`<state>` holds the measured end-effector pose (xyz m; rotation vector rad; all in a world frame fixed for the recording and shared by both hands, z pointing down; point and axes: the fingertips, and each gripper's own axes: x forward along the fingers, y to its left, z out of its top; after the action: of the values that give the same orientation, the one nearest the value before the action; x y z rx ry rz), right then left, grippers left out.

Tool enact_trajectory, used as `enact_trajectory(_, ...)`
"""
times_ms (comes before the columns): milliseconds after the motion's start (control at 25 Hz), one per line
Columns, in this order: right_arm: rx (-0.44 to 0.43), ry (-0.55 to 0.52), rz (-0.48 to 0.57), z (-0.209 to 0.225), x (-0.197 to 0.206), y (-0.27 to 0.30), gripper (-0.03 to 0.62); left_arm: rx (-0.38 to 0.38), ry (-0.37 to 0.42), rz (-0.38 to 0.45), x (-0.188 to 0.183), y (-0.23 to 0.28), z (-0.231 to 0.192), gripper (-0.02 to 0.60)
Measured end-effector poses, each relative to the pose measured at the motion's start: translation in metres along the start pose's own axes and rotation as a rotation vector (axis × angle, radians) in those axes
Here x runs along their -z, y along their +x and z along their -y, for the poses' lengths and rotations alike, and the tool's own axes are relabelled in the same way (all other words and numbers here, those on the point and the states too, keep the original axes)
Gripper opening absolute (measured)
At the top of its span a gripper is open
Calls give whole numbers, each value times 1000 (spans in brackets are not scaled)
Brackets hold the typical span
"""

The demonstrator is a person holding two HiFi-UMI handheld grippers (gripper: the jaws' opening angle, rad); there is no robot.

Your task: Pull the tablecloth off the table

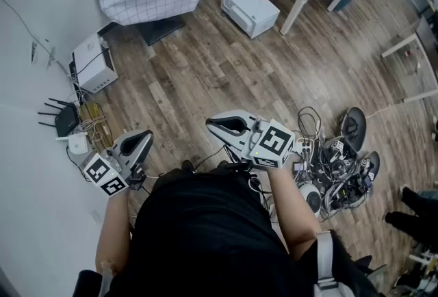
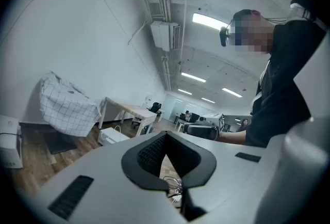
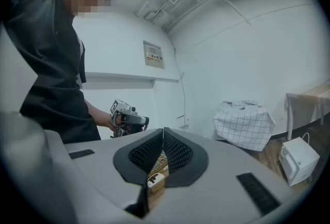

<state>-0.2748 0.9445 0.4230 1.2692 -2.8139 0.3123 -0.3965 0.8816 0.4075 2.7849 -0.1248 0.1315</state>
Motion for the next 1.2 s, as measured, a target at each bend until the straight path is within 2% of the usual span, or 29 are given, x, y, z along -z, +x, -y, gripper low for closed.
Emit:
enact_trajectory(120, 33, -1, 3, 3, -1, -14, 20, 0, -62, -17, 13, -2, -7, 8)
enact_trajectory(240, 68, -14, 17, 1, -5, -19, 21, 41, -63, 22, 10, -9, 3, 8)
enact_trajectory(360, 82, -12, 4, 3, 0, -13, 22, -28, -50, -14, 23, -19, 3, 8)
enact_trajectory(480, 89, 39, 44, 2, 7, -13, 23, -65, -86, 4, 34, -28, 11, 8)
enact_trajectory(560, 100, 83, 88, 6, 11, -19, 23, -80, -113, -13, 46, -30, 17, 8)
enact_trajectory(680, 29, 78, 83, 3, 25, -16, 23, -120, -144, -55, 61, -33, 19, 8)
enact_trajectory(800, -25, 51, 52, -10, 39, -8, 23, -155, -195, -35, 63, -43, 18, 8)
enact_trajectory(920, -48, 60, 46, -9, 44, 3, 23, -190, -220, -27, 60, -49, 3, 8)
enact_trajectory(1080, 16, 91, 24, 15, 40, 33, 23, -204, -220, -37, 54, -58, -37, 8)
enact_trajectory(1200, 38, 87, 4, 46, 36, 22, 23, -186, -205, -50, 56, -26, -56, 8)
